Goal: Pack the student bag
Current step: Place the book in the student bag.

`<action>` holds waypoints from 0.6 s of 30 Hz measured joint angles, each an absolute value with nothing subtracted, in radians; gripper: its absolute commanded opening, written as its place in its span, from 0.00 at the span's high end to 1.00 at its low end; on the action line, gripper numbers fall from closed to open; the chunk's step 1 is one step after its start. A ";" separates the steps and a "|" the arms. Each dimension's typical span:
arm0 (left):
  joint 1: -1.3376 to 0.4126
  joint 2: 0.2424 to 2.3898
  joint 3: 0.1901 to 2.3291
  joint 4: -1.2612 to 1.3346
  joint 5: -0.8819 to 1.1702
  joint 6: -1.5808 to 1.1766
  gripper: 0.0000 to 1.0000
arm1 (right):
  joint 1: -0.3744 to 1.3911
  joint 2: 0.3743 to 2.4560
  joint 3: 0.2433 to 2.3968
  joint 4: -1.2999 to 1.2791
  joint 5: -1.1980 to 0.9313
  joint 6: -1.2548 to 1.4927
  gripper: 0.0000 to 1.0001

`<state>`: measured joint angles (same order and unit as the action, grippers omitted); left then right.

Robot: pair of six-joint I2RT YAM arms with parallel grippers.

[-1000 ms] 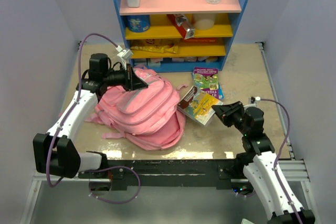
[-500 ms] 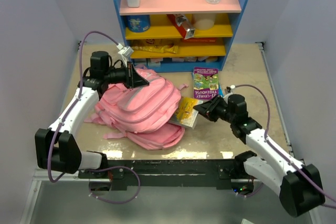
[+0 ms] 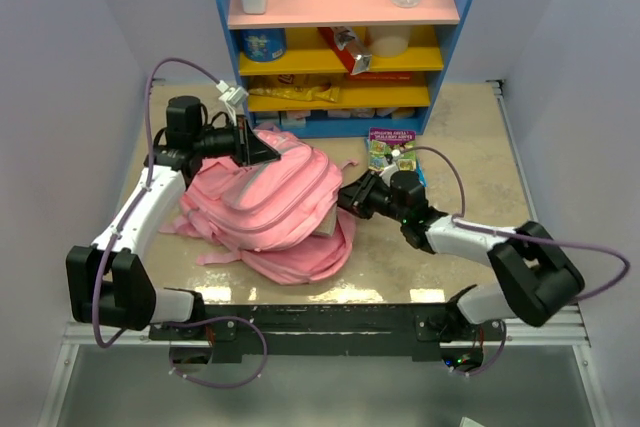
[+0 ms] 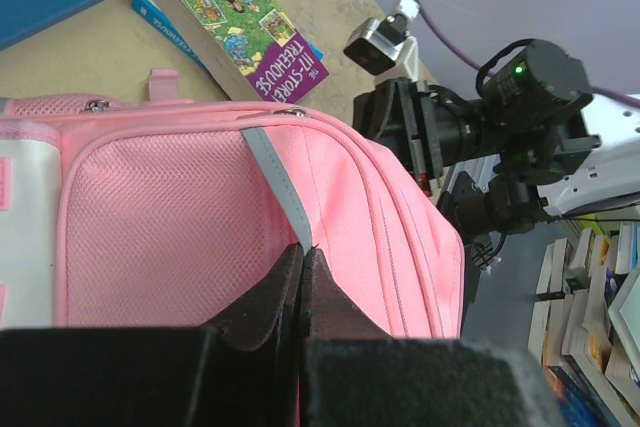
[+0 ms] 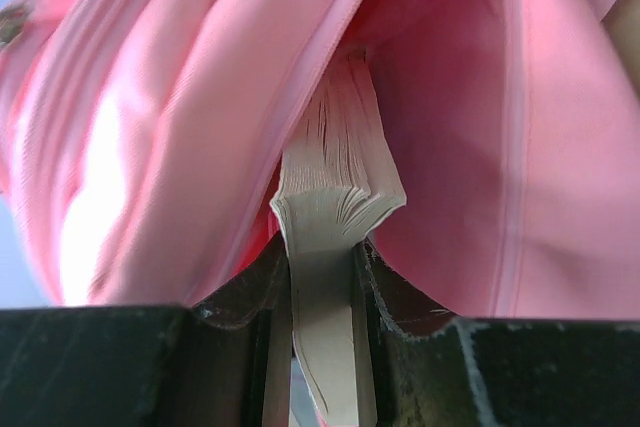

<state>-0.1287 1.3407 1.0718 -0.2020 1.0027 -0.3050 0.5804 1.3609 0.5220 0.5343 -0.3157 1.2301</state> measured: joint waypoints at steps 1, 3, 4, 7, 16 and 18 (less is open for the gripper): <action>-0.123 1.340 1.072 -0.202 1.008 -0.305 1.00 | 0.584 1.402 0.515 0.595 -0.304 1.248 1.00; -0.113 1.339 1.072 -0.204 1.018 -0.305 1.00 | 0.591 1.471 0.513 0.677 -0.287 1.272 1.00; -0.110 1.339 1.072 -0.205 1.019 -0.304 1.00 | 0.595 1.496 0.513 0.706 -0.283 1.282 1.00; -0.097 1.333 1.072 -0.213 1.026 -0.303 1.00 | 0.604 1.604 0.521 0.838 -0.287 1.322 1.00; -0.076 1.322 1.071 -0.229 1.041 -0.296 1.00 | 0.636 1.831 0.603 1.042 -0.306 1.425 1.00; -0.074 1.322 1.071 -0.229 1.042 -0.296 1.00 | 0.641 1.868 0.612 1.088 -0.315 1.454 1.00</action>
<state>-0.0738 1.3216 1.0714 -0.2287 1.0424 -0.2962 0.6411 1.8679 0.6117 1.0882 -0.3145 1.4544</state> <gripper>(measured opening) 0.026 0.252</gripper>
